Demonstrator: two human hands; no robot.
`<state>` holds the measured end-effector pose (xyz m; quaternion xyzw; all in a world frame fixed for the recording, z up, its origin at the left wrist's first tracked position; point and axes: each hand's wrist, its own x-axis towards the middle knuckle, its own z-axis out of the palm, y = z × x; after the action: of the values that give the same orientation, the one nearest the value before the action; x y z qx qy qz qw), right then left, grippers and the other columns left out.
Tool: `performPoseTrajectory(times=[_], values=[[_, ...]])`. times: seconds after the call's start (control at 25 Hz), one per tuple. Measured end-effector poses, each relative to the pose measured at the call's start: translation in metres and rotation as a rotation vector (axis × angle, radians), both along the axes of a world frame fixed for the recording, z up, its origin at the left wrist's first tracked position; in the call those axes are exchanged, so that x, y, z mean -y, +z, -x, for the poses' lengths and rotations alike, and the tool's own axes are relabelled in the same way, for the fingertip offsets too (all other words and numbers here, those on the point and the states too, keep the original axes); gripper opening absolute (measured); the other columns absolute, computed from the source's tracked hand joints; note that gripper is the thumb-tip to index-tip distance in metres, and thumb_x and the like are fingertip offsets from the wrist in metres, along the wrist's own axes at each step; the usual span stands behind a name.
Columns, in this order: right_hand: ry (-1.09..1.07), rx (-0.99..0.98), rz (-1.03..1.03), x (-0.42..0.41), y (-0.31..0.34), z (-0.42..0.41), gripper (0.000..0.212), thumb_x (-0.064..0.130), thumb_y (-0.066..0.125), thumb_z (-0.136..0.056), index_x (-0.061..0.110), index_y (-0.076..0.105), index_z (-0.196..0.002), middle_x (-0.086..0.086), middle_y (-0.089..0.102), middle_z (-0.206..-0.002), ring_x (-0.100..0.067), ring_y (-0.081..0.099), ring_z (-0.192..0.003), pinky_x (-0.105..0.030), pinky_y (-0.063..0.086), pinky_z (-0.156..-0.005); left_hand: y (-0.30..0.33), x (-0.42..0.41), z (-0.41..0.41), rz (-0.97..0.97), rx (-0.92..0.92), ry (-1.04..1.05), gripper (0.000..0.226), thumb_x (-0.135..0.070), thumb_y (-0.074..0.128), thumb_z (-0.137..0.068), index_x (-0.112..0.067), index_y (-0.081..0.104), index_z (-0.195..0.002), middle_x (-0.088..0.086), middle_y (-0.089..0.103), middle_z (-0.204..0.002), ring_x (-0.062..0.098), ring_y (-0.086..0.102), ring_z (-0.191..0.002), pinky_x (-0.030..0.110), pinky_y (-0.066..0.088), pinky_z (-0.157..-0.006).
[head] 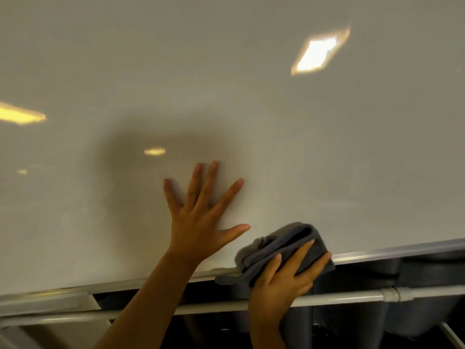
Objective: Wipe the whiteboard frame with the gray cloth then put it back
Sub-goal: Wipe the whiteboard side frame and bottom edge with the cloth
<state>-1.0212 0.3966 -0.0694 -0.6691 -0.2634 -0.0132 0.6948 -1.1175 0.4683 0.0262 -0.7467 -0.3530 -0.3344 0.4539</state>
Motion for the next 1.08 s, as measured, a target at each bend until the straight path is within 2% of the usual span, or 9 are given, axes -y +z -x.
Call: performPoseTrajectory(times=[0.12, 0.2, 0.32, 0.48, 0.64, 0.84, 0.92, 1.08], values=[[-0.021, -0.051, 0.007, -0.004, 0.004, 0.01, 0.054, 0.039, 0.023, -0.093, 0.015, 0.017, -0.141, -0.026, 0.01, -0.151, -0.042, 0.022, -0.13, -0.041, 0.02, -0.101, 0.002, -0.005, 0.006, -0.014, -0.03, -0.024, 0.086, -0.083, 0.037, -0.076, -0.036, 0.021, -0.146, 0.005, 0.005, -0.159, 0.028, 0.004, -0.146, 0.069, 0.004, -0.108], [-0.03, -0.071, 0.003, -0.006, 0.008, 0.019, 0.052, 0.031, 0.03, -0.093, 0.016, 0.018, -0.141, -0.024, 0.01, -0.151, -0.041, 0.023, -0.128, -0.037, 0.021, -0.102, 0.004, -0.007, 0.012, -0.008, 0.001, -0.024, 0.087, -0.083, 0.038, -0.075, -0.036, 0.02, -0.147, 0.007, 0.007, -0.158, 0.027, 0.001, -0.146, 0.068, 0.003, -0.108], [-0.039, -0.109, -0.027, -0.007, 0.012, 0.028, 0.051, 0.023, 0.038, -0.094, 0.017, 0.02, -0.141, -0.021, 0.008, -0.152, -0.037, 0.022, -0.127, -0.023, 0.014, -0.099, 0.007, -0.006, 0.018, -0.007, 0.013, -0.001, 0.089, -0.083, 0.038, -0.076, -0.035, 0.017, -0.147, 0.009, 0.011, -0.156, 0.028, -0.001, -0.145, 0.07, 0.006, -0.106], [-0.012, -0.094, -0.013, -0.007, 0.007, 0.032, 0.051, 0.027, 0.039, -0.095, 0.016, 0.023, -0.142, -0.016, 0.005, -0.152, -0.034, 0.021, -0.127, -0.034, 0.023, -0.103, 0.005, -0.005, 0.017, 0.004, 0.008, -0.031, 0.088, -0.082, 0.038, -0.076, -0.034, 0.019, -0.147, 0.013, 0.014, -0.155, 0.028, -0.002, -0.145, 0.07, 0.006, -0.106], [-0.009, -0.034, -0.044, -0.006, 0.005, 0.041, 0.053, 0.03, 0.032, -0.092, 0.013, 0.024, -0.142, -0.023, 0.01, -0.15, -0.033, 0.023, -0.124, -0.033, 0.022, -0.1, 0.007, -0.006, 0.027, -0.004, -0.018, -0.017, 0.087, -0.082, 0.038, -0.077, -0.034, 0.021, -0.147, 0.013, 0.015, -0.156, 0.029, 0.009, -0.144, 0.069, 0.008, -0.107], [0.0, -0.087, -0.063, -0.012, 0.003, 0.07, 0.051, 0.034, 0.031, -0.097, 0.028, 0.014, -0.144, -0.009, -0.001, -0.154, -0.04, 0.028, -0.125, -0.039, 0.03, -0.099, 0.01, -0.007, 0.043, 0.005, -0.036, -0.033, 0.08, -0.078, 0.035, -0.081, -0.033, 0.023, -0.146, 0.012, 0.013, -0.153, 0.028, 0.015, -0.143, 0.069, 0.009, -0.106], [-0.006, -0.106, -0.073, -0.017, 0.001, 0.087, 0.052, 0.036, 0.029, -0.095, 0.03, 0.013, -0.144, -0.007, -0.002, -0.155, -0.038, 0.028, -0.125, -0.034, 0.027, -0.096, 0.011, -0.01, 0.053, 0.008, -0.041, -0.043, 0.079, -0.077, 0.037, -0.081, -0.033, 0.025, -0.146, 0.011, 0.013, -0.153, 0.026, 0.014, -0.143, 0.067, 0.01, -0.107], [-0.003, -0.076, -0.08, -0.023, -0.004, 0.107, 0.052, 0.036, 0.029, -0.095, 0.032, 0.011, -0.143, -0.008, -0.002, -0.155, -0.039, 0.028, -0.125, -0.039, 0.032, -0.098, 0.01, -0.013, 0.068, -0.002, -0.054, -0.053, 0.076, -0.074, 0.037, -0.083, -0.033, 0.026, -0.145, 0.011, 0.015, -0.154, 0.027, 0.015, -0.144, 0.067, 0.013, -0.108]])
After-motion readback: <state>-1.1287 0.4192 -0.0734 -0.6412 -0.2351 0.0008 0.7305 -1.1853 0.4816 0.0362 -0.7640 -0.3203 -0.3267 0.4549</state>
